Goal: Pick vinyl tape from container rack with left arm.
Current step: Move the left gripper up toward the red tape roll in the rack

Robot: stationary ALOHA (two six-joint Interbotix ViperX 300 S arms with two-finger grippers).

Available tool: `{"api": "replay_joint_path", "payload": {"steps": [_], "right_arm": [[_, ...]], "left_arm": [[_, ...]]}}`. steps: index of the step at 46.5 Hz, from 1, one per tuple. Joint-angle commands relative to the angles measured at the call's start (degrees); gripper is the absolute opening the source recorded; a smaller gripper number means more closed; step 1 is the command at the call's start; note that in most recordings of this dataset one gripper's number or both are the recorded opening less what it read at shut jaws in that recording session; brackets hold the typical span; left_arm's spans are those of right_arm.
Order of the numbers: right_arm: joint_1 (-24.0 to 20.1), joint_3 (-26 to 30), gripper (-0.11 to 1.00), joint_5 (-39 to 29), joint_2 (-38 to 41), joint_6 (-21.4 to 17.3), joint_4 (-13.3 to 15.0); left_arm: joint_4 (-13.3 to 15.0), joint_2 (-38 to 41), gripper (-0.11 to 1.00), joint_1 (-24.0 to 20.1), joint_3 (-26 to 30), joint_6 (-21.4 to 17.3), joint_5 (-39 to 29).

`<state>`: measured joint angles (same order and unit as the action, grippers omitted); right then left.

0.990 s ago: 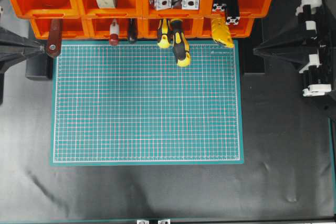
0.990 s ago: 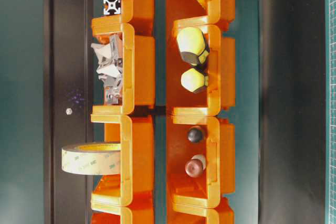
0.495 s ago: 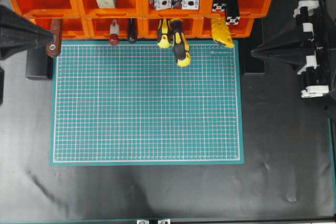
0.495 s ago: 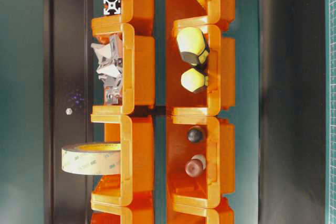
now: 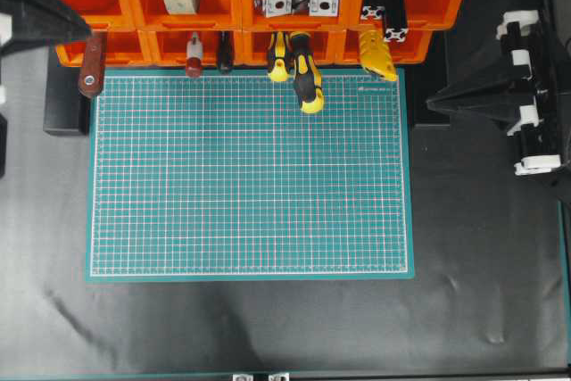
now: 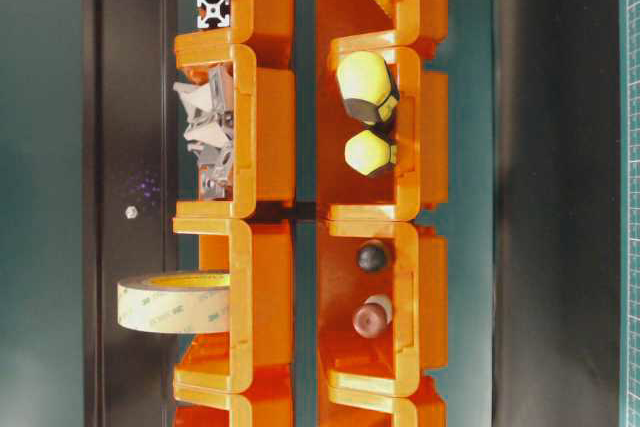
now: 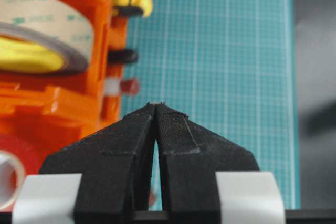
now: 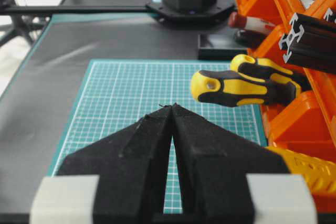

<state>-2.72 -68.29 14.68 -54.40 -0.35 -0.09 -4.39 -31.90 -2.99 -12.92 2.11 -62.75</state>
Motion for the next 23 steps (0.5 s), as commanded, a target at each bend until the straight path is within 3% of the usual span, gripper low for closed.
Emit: {"api": "replay_joint_path", "payload": {"steps": [1, 10, 19, 23], "right_arm": [[-0.2, 1.5, 0.0, 0.0, 0.6, 0.0, -0.1], [-0.2, 1.4, 0.0, 0.0, 0.8, 0.0, -0.1], [-0.2, 1.4, 0.0, 0.3, 0.8, 0.0, -0.1], [-0.2, 1.4, 0.0, 0.4, 0.8, 0.0, -0.1]], "left_arm": [[-0.3, 2.3, 0.0, -2.0, 7.5, -2.4, -9.1], [-0.3, 5.5, 0.0, -6.2, 12.0, -6.9, -20.5], [-0.4, 6.4, 0.01, -6.6, 12.0, -10.6, -20.8], [-0.4, 6.6, 0.07, -7.5, 11.7, -11.7, -20.8]]}}
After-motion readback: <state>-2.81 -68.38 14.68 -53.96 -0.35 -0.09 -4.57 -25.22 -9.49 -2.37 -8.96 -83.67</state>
